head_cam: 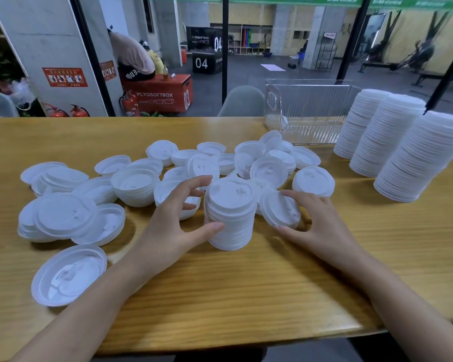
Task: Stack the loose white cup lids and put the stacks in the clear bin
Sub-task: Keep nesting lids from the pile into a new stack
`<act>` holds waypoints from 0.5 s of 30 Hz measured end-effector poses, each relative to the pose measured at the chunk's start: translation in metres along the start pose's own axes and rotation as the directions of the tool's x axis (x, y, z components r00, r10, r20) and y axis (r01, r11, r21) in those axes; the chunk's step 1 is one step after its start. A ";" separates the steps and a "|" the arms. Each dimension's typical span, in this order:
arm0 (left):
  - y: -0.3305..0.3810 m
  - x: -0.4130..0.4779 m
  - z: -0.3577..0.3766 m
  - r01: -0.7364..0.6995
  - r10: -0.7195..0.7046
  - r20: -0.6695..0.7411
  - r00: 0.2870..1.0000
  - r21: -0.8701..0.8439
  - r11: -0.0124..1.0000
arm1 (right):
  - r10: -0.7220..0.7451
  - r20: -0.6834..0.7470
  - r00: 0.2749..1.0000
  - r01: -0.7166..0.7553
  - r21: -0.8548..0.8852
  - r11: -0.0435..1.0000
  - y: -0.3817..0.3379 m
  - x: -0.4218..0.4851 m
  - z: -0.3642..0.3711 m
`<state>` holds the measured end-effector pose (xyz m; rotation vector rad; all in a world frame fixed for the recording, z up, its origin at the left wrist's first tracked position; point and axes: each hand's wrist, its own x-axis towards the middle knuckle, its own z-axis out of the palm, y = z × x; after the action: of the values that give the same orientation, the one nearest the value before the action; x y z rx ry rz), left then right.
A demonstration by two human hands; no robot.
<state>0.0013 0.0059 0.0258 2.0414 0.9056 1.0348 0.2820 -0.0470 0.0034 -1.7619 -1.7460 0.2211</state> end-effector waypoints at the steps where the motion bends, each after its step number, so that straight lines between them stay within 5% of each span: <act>1: 0.000 0.000 0.000 -0.001 0.001 0.000 1.000 -0.002 1.000 | -0.002 -0.012 1.000 0.002 0.008 1.000 0.000 0.000 0.000; 10: 0.001 0.000 0.000 -0.008 0.009 0.004 1.000 -0.013 1.000 | -0.020 -0.146 0.989 0.057 0.257 0.965 -0.020 0.003 -0.010; 15: 0.000 0.000 0.000 -0.010 0.010 -0.010 1.000 -0.006 1.000 | -0.124 -0.028 0.992 0.126 0.365 0.922 -0.056 0.017 -0.022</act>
<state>0.0011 0.0060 0.0260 2.0393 0.8980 1.0530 0.2489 -0.0425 0.0563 -1.3761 -1.6786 0.4572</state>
